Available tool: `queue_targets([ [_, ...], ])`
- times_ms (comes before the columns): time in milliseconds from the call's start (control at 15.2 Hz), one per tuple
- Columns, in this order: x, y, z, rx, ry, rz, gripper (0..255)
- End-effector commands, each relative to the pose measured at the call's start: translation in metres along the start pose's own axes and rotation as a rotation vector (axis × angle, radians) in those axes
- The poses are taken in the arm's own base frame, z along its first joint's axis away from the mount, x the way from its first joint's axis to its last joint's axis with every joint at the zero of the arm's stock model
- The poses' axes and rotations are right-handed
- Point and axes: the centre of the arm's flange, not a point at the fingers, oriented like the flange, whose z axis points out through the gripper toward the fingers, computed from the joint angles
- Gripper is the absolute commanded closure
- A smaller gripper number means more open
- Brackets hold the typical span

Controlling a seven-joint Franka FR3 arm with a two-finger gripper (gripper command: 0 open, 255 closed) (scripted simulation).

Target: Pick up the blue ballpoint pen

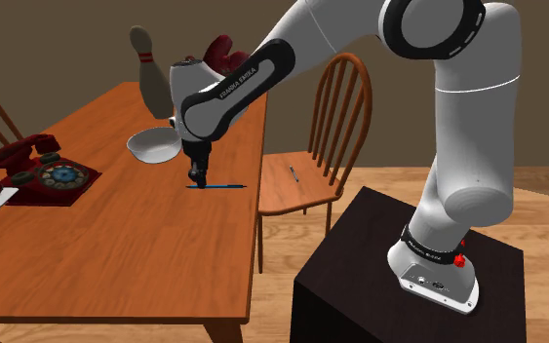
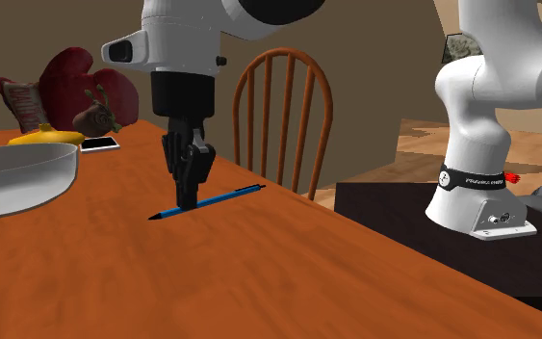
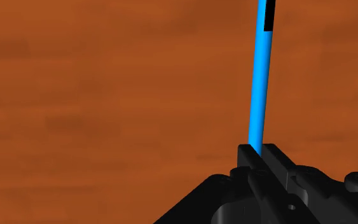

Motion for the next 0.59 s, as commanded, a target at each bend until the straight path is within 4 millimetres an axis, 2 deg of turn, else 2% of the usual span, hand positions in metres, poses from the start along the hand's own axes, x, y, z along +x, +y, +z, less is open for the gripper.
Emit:
queue_targets([
  [0,0.0,0.0,0.0,0.0,0.0,0.0,255],
  [198,-0.001,-0.001,0.001,0.0,0.0,0.0,255],
  [528,0.002,-0.001,-0.026,0.0,0.0,0.0,255],
])
